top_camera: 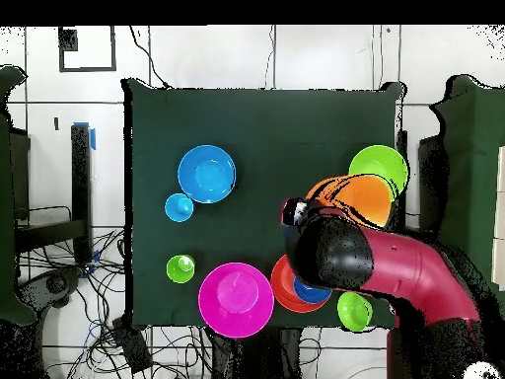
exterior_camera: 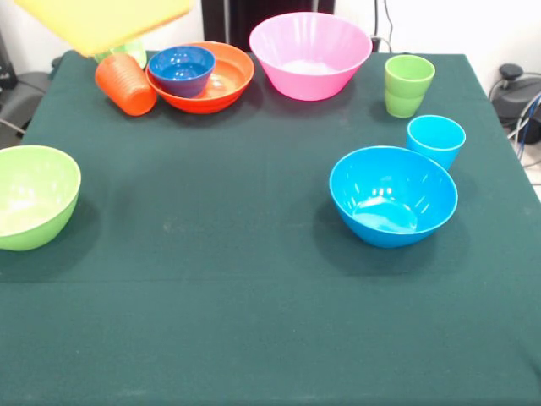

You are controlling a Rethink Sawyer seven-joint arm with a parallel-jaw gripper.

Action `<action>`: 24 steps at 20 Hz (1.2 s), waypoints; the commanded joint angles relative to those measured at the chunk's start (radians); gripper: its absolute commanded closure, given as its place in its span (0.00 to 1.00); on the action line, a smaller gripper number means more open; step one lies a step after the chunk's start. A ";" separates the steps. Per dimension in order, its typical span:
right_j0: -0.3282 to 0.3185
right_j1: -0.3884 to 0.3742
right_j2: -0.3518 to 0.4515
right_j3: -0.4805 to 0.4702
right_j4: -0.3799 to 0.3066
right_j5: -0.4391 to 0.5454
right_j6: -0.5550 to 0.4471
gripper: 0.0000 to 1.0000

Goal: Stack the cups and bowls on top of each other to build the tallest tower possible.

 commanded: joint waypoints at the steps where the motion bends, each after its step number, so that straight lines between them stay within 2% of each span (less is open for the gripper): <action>1: -0.008 0.160 0.006 0.010 -0.046 0.341 -0.078 1.00; 2: -0.008 0.189 -0.001 -0.024 -0.053 0.450 -0.088 1.00; 6: -0.048 0.220 0.022 -0.032 -0.049 0.484 -0.120 1.00; 14: -0.053 0.179 0.058 0.030 -0.026 0.440 -0.092 1.00; 24: -0.057 0.210 0.054 0.055 -0.035 0.349 -0.063 1.00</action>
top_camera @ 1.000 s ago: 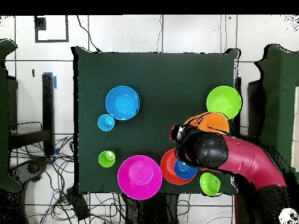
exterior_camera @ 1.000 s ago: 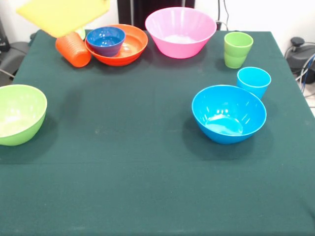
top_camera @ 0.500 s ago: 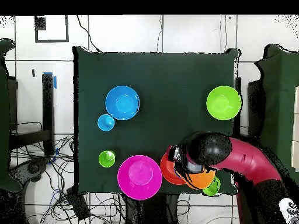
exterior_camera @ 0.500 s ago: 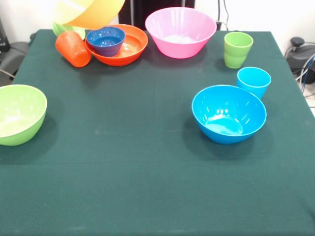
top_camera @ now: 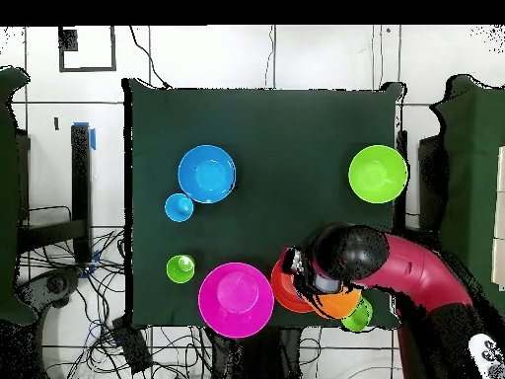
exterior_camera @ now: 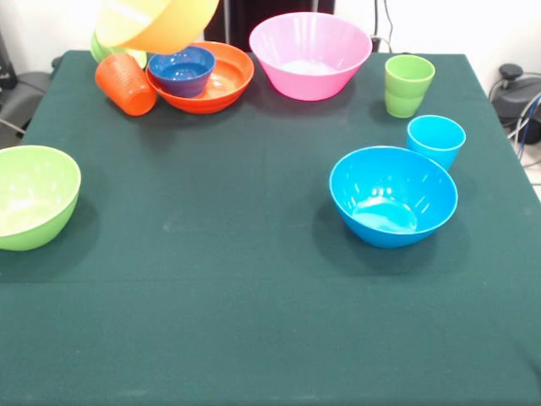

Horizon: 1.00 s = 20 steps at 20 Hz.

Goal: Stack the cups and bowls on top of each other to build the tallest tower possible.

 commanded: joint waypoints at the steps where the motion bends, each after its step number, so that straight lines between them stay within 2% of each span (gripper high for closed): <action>1: 0.010 0.040 0.059 0.052 -0.034 -0.089 -0.061 1.00; 6: -0.005 0.010 0.073 0.062 -0.045 -0.106 -0.102 1.00; 9: -0.034 0.035 0.080 0.004 -0.074 -0.031 -0.166 1.00; 13: -0.110 0.072 0.099 -0.055 -0.102 0.068 -0.266 1.00; 16: -0.163 0.069 0.127 -0.041 -0.112 0.081 -0.301 1.00; 20: -0.206 0.063 0.166 0.002 -0.127 0.060 -0.296 1.00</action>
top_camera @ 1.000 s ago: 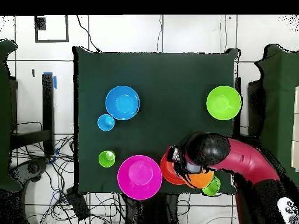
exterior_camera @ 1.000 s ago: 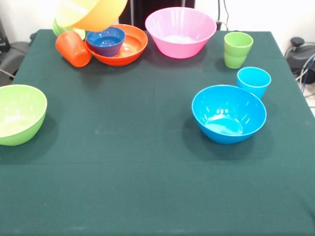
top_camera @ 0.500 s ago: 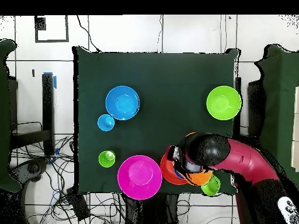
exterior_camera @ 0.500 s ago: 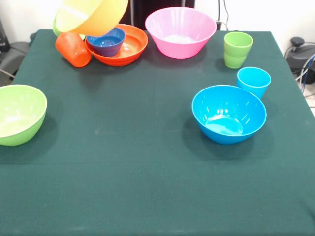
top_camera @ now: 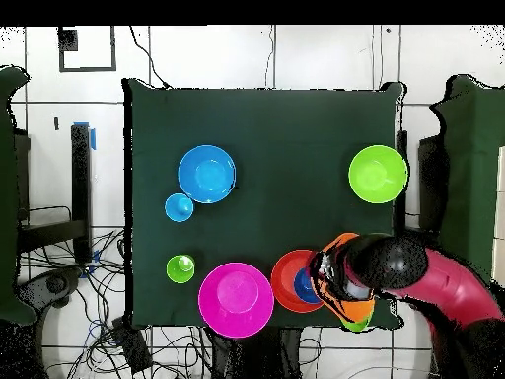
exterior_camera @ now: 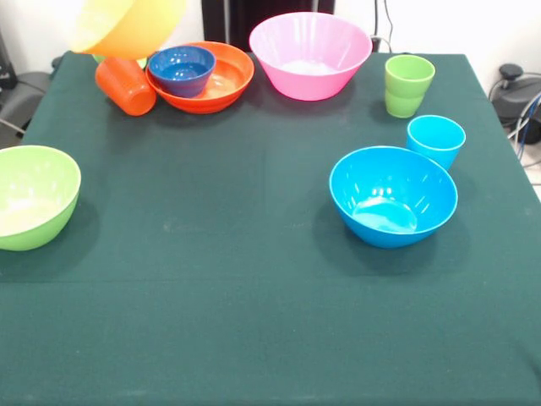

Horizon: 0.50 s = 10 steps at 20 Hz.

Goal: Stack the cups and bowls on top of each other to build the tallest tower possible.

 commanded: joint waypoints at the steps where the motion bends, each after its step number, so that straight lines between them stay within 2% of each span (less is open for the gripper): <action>1: -0.047 0.022 0.107 0.016 -0.092 0.055 -0.294 1.00; 5: -0.090 -0.002 0.140 0.059 -0.100 0.041 -0.281 1.00; 10: -0.093 -0.023 0.164 0.105 -0.121 -0.013 -0.221 1.00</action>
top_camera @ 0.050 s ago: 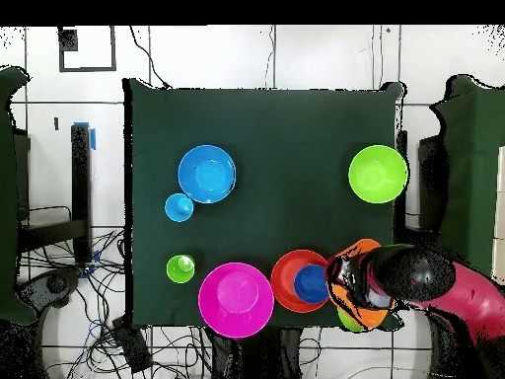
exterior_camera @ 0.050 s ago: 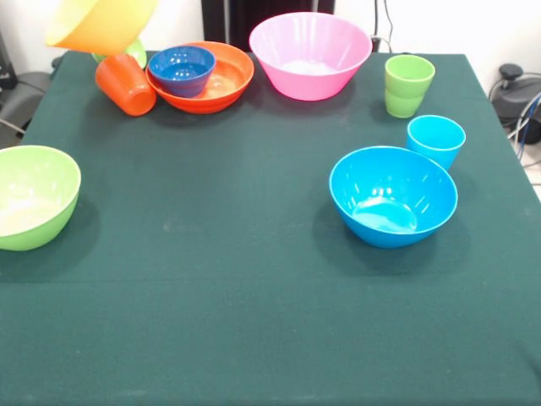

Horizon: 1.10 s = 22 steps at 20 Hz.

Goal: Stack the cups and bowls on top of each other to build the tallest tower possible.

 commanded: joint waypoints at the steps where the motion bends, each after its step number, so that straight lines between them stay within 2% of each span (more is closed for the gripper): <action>1: 0.022 -0.031 0.110 0.113 -0.079 -0.031 -0.206 1.00; 5: 0.020 -0.075 0.129 0.180 -0.064 -0.079 -0.161 1.00; 11: 0.022 -0.098 0.146 0.234 -0.045 -0.115 -0.105 1.00; 22: 0.033 -0.125 0.163 0.274 -0.027 -0.139 -0.057 1.00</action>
